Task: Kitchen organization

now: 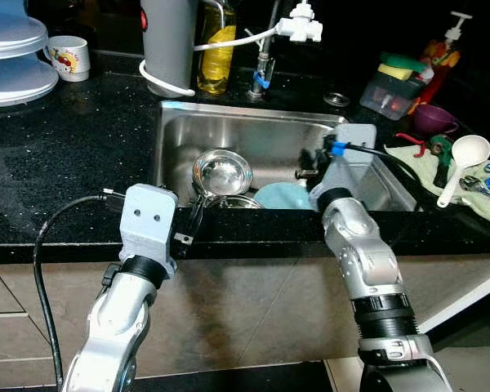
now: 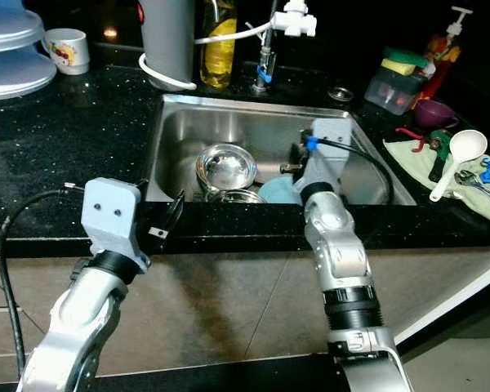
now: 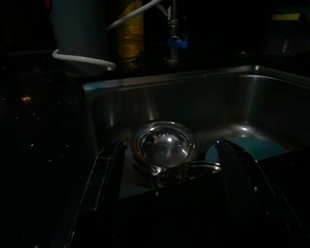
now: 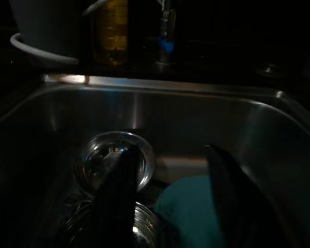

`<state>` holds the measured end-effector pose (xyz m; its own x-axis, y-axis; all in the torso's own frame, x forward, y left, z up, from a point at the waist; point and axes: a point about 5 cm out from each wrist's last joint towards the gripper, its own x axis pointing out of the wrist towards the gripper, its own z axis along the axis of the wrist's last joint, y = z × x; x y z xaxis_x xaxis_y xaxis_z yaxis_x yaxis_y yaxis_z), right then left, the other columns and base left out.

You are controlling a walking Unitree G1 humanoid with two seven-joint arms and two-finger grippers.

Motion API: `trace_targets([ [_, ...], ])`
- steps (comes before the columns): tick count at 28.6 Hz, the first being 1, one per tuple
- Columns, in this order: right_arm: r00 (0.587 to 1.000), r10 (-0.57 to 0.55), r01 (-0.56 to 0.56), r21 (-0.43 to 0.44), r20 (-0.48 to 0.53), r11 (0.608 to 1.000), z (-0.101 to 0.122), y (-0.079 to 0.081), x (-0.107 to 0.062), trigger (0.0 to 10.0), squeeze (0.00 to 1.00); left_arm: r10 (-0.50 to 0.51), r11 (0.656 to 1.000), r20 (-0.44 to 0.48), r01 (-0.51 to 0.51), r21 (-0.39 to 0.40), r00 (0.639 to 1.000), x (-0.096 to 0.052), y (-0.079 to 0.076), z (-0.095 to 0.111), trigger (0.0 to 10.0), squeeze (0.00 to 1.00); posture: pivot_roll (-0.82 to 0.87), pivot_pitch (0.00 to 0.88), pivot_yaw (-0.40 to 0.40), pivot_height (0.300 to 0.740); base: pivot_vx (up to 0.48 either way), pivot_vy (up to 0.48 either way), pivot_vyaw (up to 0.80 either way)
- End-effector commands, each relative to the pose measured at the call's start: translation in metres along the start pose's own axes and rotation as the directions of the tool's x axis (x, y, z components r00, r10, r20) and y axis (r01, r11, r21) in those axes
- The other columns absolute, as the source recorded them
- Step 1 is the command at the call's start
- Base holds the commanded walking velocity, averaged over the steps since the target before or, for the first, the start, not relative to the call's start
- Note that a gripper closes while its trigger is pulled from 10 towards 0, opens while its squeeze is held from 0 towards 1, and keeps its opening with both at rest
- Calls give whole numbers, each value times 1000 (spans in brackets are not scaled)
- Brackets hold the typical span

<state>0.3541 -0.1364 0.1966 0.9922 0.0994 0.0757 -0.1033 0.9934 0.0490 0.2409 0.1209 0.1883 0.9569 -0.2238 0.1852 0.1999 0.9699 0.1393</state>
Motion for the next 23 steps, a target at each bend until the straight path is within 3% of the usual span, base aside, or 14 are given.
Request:
trace_targets([
  [1, 1000, 1, -1, 30, 5, 1000, 3, -1, 2, 10000, 1000, -8, 1000, -18, 8, -6, 1000, -1, -4, -2, 10000, 0, 175, 12, -178, 740, 0, 0, 0],
  [5, 997, 19, -31, 179, 69, 983, 11, 1, -1, 10000, 1000, -17, 1000, -10, 17, -9, 1000, 2, -6, -2, 10000, 0, 168, 10, -175, 740, 0, 0, 0],
  [6, 995, 28, -52, 238, 100, 970, 14, 1, -3, 10000, 408, -23, 1000, -4, 23, -9, 1000, 4, -7, -1, 10000, 0, 166, 9, -175, 740, 0, 0, 0],
  [7, 995, 28, -52, 238, 100, 970, 14, 1, -3, 10000, 408, -23, 1000, -4, 23, -9, 1000, 4, -7, -1, 10000, 0, 166, 9, -175, 740, 0, 0, 0],
  [8, 991, 37, -73, 286, 130, 955, 16, 1, -5, 10000, 75, -31, 999, 2, 32, -6, 1000, 5, -9, 0, 10000, 0, 163, 10, -174, 740, 0, 0, 0],
  [10, 991, 37, -73, 286, 130, 955, 16, 1, -5, 10000, 75, -31, 999, 2, 32, -6, 1000, 5, -9, 0, 10000, 0, 163, 10, -174, 740, 0, 0, 0],
  [11, 985, 56, -110, 340, 165, 934, 18, 2, -8, 10000, 0, -38, 999, 4, 38, -3, 999, 6, -10, 0, 10000, 0, 160, 9, -173, 740, 0, 0, 0],
  [13, 971, 92, -180, 419, 221, 890, 19, 3, -16, 10000, 0, -51, 999, 4, 51, 0, 999, 7, -12, 0, 10000, 0, 158, 10, -170, 740, 0, 0, 0],
  [23, 959, 137, -239, 451, 247, 860, 10, 5, -30, 10000, 0, -60, 998, -2, 60, 21, 998, 8, -13, 0, 10000, 0, 156, 10, -169, 740, 0, 0, 0],
])
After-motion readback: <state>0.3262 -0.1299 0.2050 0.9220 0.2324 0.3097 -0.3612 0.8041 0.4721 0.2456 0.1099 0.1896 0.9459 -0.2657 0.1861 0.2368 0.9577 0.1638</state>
